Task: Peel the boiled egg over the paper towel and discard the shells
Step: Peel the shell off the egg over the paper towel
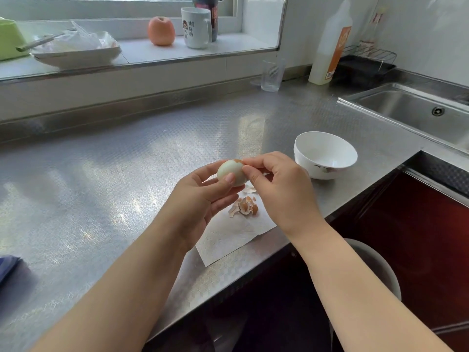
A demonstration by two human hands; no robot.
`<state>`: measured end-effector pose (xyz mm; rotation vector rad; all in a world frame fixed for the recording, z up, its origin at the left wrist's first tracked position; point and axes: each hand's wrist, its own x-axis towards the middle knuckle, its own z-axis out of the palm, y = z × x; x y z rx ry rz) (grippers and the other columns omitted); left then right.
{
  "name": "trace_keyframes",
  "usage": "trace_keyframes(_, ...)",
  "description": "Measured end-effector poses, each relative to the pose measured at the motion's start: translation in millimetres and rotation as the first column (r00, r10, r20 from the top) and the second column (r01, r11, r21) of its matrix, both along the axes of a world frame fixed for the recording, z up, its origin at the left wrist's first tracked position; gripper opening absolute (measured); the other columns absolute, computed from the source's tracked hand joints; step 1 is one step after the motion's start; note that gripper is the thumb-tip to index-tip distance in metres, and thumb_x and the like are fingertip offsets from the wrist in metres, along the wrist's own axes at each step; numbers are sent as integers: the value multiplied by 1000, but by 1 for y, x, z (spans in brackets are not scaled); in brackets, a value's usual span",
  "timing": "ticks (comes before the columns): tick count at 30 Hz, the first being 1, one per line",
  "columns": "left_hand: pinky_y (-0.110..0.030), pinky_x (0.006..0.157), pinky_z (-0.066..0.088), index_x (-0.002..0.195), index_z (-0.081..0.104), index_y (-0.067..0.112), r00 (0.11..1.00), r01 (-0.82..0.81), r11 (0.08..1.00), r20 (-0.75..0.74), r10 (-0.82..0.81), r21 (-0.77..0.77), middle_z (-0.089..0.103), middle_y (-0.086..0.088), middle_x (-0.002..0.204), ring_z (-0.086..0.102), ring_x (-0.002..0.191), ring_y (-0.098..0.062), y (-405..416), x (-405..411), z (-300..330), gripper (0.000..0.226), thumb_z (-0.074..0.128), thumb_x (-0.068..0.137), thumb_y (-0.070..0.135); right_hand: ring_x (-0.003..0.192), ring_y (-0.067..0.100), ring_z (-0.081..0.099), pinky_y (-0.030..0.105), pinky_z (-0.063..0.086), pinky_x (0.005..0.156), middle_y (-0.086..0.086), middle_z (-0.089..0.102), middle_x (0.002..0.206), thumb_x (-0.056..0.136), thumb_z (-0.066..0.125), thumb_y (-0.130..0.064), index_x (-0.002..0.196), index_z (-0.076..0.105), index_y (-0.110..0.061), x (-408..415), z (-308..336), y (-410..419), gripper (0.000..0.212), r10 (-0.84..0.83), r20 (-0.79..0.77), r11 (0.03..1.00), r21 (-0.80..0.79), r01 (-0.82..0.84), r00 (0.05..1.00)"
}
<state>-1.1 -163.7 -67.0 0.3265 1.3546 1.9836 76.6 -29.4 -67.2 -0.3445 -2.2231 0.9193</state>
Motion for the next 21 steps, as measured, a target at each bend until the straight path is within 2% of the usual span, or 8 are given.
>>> trace_keyframes(6, -28, 86, 60, 119, 65, 10, 998, -47, 999, -30, 47, -1, 76, -14, 106, 75, 94, -21, 2, 3, -2, 32, 67, 87, 6, 74, 17, 62, 30, 51, 67, 3, 68, 88, 90, 61, -18, 97, 72, -11, -5, -7, -8, 15, -104, -105, 965, 232, 126, 989)
trace_keyframes(12, -27, 83, 59, 116, 65, 11, 996, -79, 997, -48, 78, -21, 78, -12, 104, 75, 95, -21, 1, 3, -2, 28, 67, 89, 7, 71, 23, 67, 23, 44, 65, 7, 71, 85, 89, 58, -15, 100, 70, -7, -10, -15, -16, 18, -152, -201, 910, 354, 216, 968)
trace_keyframes(16, -27, 81, 59, 117, 65, 11, 995, -86, 996, -44, 84, -36, 77, -13, 107, 75, 95, -21, 0, 1, -2, 28, 67, 89, 7, 73, 23, 69, 26, 48, 65, 7, 72, 86, 87, 62, -12, 103, 70, -7, -11, -14, -16, 18, -155, -221, 901, 368, 230, 963)
trace_keyframes(21, -30, 88, 59, 126, 60, 8, 997, -72, 997, 38, 71, 7, 75, -13, 113, 74, 104, -24, 0, -2, -2, 34, 63, 92, 8, 83, 16, 68, 20, 48, 72, 7, 74, 93, 89, 62, -9, 107, 70, -6, -11, -11, -17, 19, -141, -268, 937, 274, 216, 953)
